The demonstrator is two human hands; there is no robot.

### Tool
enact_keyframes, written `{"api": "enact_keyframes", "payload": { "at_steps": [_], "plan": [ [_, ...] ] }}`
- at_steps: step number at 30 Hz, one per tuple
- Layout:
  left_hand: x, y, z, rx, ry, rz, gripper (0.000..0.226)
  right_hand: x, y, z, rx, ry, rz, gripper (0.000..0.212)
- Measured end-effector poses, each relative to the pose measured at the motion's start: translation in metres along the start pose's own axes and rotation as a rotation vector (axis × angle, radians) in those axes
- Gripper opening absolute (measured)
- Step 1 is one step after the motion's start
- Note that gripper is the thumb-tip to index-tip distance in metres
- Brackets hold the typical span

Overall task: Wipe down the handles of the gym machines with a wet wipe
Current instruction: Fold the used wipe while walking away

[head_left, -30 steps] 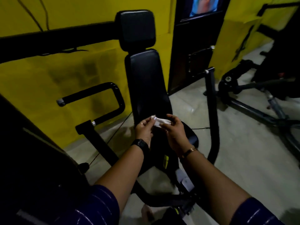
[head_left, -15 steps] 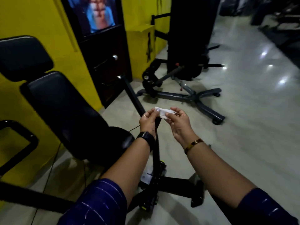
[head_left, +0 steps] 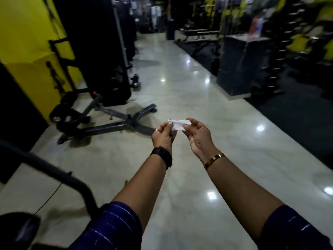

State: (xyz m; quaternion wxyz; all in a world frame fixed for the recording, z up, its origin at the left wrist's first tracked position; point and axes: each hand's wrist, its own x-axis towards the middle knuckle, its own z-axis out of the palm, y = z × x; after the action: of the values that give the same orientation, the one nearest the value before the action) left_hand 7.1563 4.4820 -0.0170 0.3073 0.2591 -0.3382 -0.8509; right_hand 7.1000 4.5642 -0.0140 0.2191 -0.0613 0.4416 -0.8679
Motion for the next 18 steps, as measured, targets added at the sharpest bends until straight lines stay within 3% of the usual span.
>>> {"api": "enact_keyframes", "payload": {
  "at_steps": [7, 18],
  "plan": [
    [0.009, -0.117, 0.156, 0.057, -0.215, -0.151, 0.009, 0.048, -0.12, -0.132, 0.053, 0.207, -0.17, 0.022],
    [0.042, -0.28, 0.339, 0.156, -0.583, -0.436, 0.01, 0.133, -0.244, -0.306, 0.198, 0.545, -0.366, 0.018]
  ]
}}
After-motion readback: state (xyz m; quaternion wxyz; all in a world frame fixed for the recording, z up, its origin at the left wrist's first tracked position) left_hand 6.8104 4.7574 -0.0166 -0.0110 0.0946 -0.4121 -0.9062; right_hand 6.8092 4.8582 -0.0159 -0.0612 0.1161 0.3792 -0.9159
